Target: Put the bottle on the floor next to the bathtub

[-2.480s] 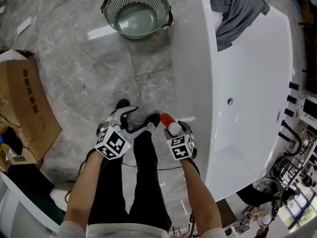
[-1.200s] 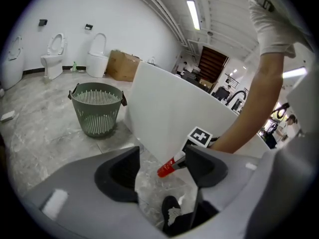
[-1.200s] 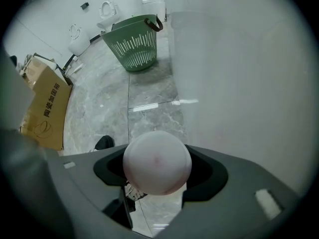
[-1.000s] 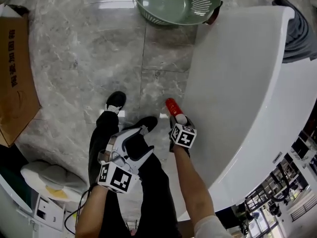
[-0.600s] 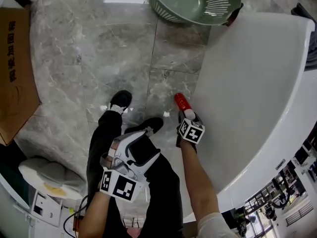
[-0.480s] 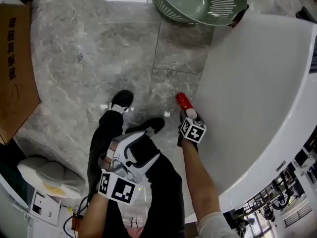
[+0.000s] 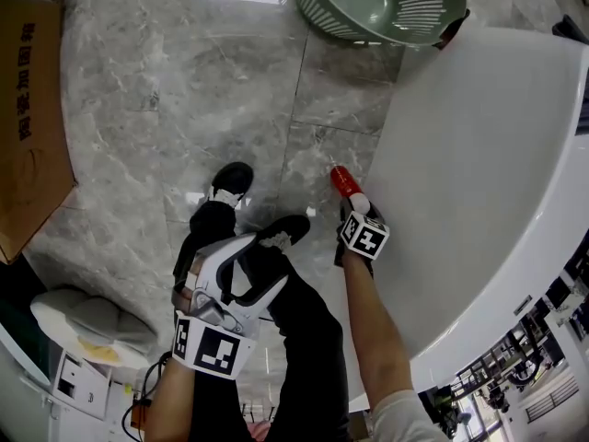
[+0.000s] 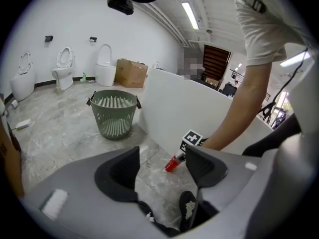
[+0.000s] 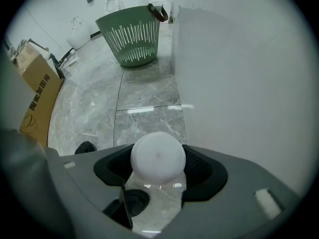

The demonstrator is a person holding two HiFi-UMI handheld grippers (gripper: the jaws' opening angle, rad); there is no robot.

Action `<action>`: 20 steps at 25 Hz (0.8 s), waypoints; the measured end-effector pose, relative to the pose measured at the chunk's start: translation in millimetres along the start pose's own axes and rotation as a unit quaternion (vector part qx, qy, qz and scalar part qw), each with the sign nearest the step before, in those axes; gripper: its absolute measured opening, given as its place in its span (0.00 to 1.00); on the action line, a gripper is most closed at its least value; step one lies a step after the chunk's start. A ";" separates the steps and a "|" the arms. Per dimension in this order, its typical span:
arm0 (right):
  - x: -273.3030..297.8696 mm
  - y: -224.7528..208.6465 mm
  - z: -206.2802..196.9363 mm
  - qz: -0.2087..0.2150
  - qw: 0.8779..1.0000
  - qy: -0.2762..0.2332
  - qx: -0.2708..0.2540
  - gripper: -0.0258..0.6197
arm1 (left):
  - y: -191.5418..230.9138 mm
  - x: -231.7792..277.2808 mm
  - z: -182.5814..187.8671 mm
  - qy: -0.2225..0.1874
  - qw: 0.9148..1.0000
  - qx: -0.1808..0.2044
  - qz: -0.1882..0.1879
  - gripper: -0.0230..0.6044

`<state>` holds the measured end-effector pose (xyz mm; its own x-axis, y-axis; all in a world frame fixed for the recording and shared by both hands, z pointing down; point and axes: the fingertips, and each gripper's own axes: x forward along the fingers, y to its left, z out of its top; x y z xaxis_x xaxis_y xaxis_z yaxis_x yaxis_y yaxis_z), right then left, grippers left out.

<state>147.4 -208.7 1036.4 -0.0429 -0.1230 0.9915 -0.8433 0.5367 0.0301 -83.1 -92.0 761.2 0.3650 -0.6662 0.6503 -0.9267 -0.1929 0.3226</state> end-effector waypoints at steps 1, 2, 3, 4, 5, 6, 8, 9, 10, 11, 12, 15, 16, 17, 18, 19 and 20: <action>-3.2 0.9 0.2 0.001 1.000 -0.002 -0.002 0.47 | -0.8 -1.3 0.5 -0.001 1.000 0.002 0.000 0.58; -7.2 1.5 0.1 0.002 1.000 -0.004 -0.002 0.47 | -1.9 -2.9 1.5 -0.002 1.000 0.003 -0.001 0.58; -11.8 2.0 0.1 0.003 1.000 -0.007 -0.002 0.47 | -3.4 -5.0 3.2 -0.004 1.000 0.006 -0.002 0.58; -17.1 2.3 0.7 0.003 1.000 -0.010 -0.001 0.47 | -5.2 -7.7 5.8 -0.007 1.000 0.010 -0.004 0.58; -23.0 2.5 1.7 0.003 1.000 -0.014 0.001 0.46 | -7.2 -10.9 9.2 -0.010 1.000 0.016 -0.008 0.58; -29.4 2.6 3.4 0.003 1.000 -0.018 0.004 0.43 | -9.3 -14.3 12.8 -0.012 1.000 0.024 -0.012 0.58; -43.2 2.7 7.3 0.005 1.000 -0.028 0.008 0.40 | -12.3 -20.5 18.5 -0.014 0.999 0.040 -0.018 0.58; -50.8 2.3 8.6 0.005 0.999 -0.031 0.008 0.39 | -13.2 -23.3 20.6 -0.013 0.999 0.046 -0.021 0.58; -58.7 1.7 9.3 0.004 0.999 -0.033 0.010 0.39 | -13.5 -25.9 22.8 -0.012 0.998 0.050 -0.023 0.58; -66.8 1.0 9.8 0.005 0.999 -0.035 0.012 0.39 | -13.5 -28.6 25.4 -0.011 0.998 0.053 -0.025 0.58; -74.9 0.4 10.3 0.006 0.999 -0.037 0.014 0.39 | -13.4 -31.1 28.8 -0.010 0.998 0.056 -0.027 0.58; -100.0 1.3 10.8 0.014 0.999 -0.040 0.022 0.39 | -15.3 -37.1 42.3 -0.011 0.997 0.064 -0.038 0.58; -108.9 2.5 9.9 0.016 0.999 -0.042 0.025 0.39 | -16.7 -38.8 46.6 -0.011 0.997 0.067 -0.044 0.58; -118.1 4.1 8.6 0.018 0.998 -0.043 0.030 0.39 | -18.0 -40.4 50.5 -0.009 0.996 0.069 -0.052 0.58; -127.7 6.0 7.2 0.020 0.998 -0.045 0.037 0.39 | -19.2 -41.9 54.3 -0.006 0.995 0.074 -0.060 0.58; -137.8 8.1 5.8 0.021 0.998 -0.048 0.045 0.39 | -20.6 -43.4 58.2 -0.003 0.995 0.080 -0.067 0.58; -148.5 10.6 4.5 0.025 0.997 -0.051 0.052 0.39 | -22.9 -45.2 62.4 0.001 0.993 0.087 -0.075 0.58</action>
<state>142.5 -188.5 888.9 -0.1355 -0.1861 0.9731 -0.8898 0.4549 -0.0369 -83.9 -102.4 681.5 0.5006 -0.6190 0.6052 -0.8630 -0.4114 0.2931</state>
